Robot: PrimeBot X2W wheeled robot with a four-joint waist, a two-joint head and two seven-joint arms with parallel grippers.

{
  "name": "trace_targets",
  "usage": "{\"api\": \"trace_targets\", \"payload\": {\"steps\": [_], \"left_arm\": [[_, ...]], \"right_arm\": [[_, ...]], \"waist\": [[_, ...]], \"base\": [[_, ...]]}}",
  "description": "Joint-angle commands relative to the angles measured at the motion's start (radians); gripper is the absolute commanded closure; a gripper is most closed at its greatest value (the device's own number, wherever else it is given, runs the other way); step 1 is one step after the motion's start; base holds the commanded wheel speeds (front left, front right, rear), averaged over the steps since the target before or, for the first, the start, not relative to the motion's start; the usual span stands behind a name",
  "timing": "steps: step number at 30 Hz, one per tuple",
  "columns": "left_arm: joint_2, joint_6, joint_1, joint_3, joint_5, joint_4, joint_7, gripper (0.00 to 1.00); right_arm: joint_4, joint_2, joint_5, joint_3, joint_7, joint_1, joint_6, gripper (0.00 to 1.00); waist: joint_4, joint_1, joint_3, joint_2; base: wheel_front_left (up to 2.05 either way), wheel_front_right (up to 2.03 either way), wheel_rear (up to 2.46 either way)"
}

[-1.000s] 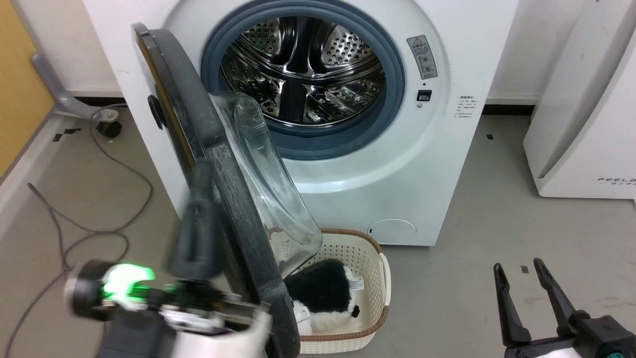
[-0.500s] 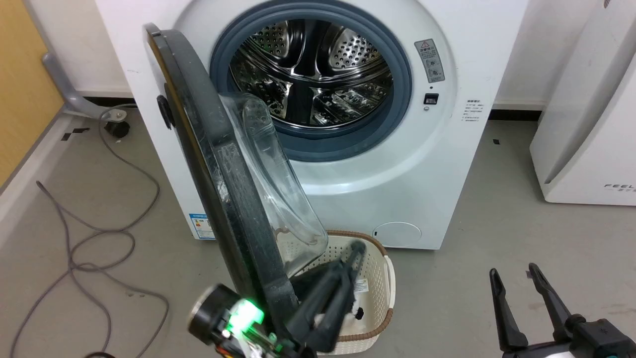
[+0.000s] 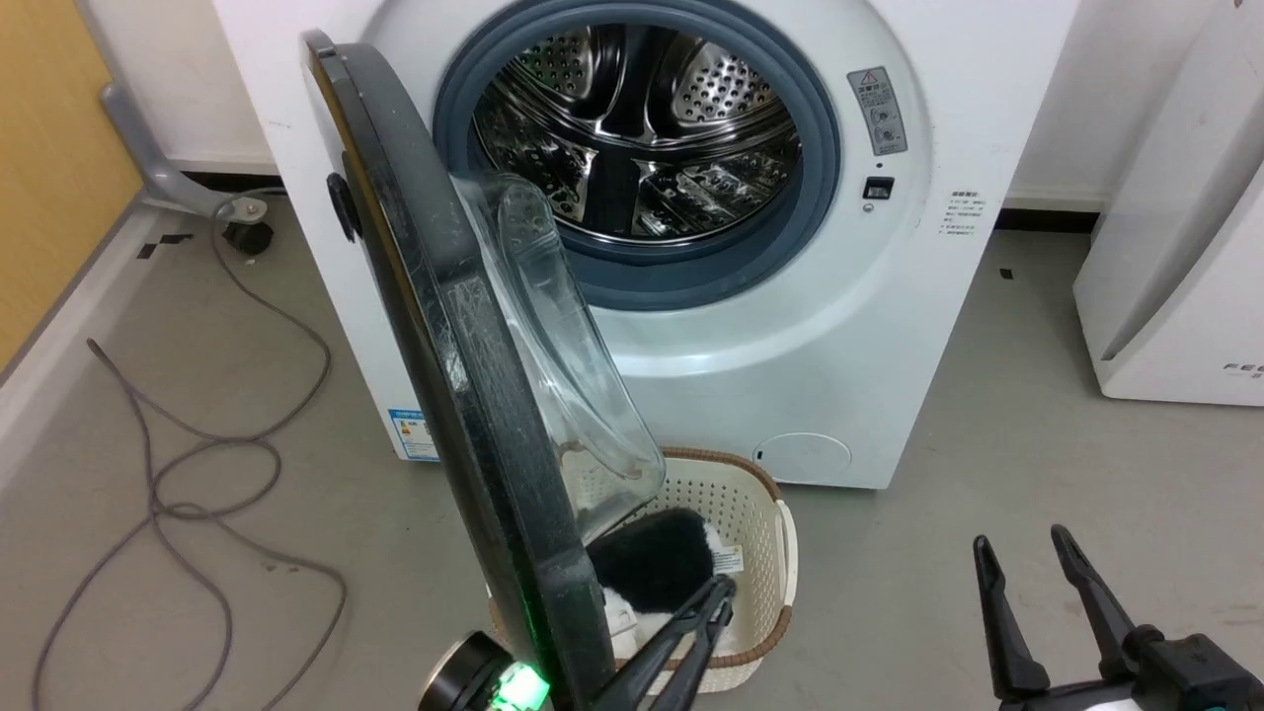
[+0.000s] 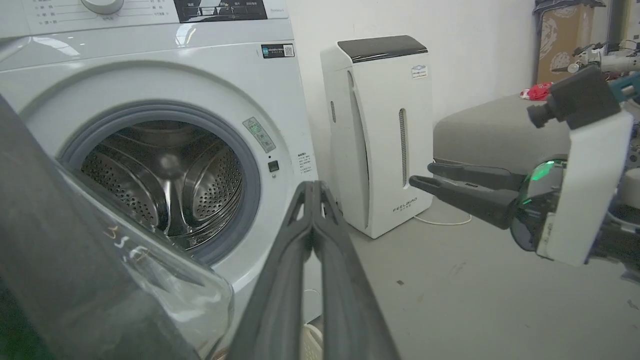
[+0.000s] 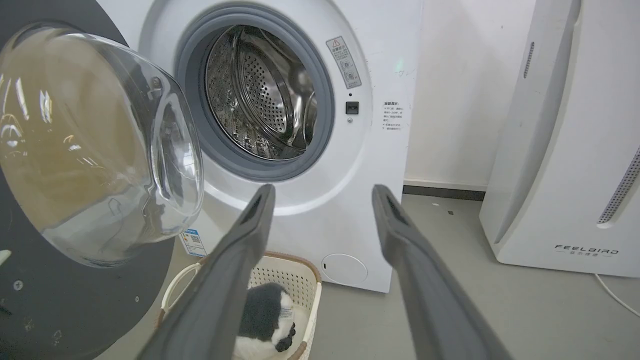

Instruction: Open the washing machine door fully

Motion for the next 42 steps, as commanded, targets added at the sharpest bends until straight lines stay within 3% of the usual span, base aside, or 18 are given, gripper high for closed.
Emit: {"api": "trace_targets", "payload": {"steps": [1,13,29,42], "left_arm": [[0.006,0.012,0.009,0.012,-0.004,0.024,-0.004,1.0],[0.042,0.066,0.001,0.081,-0.032,0.122,-0.004,1.0],[0.091,0.109,0.038,0.119,-0.046,0.097,-0.004,1.0],[0.158,0.206,0.055,0.335,-0.147,0.12,0.005,1.0]], "right_arm": [[0.005,0.004,0.002,-0.002,-0.004,0.005,0.001,0.0],[0.019,0.004,0.004,-0.012,-0.004,0.01,0.001,0.0],[0.019,0.005,0.012,-0.003,-0.004,0.007,0.001,0.0],[0.025,0.005,0.003,-0.006,-0.004,-0.007,0.001,0.0]], "waist": [[0.001,0.0,0.002,0.0],[0.068,0.0,0.013,0.0],[0.269,0.0,0.024,0.0],[0.331,0.0,0.071,0.0]], "base": [[0.0,0.0,0.0],[0.0,0.0,0.0],[0.0,0.0,0.0],[0.0,0.0,0.0]]}}
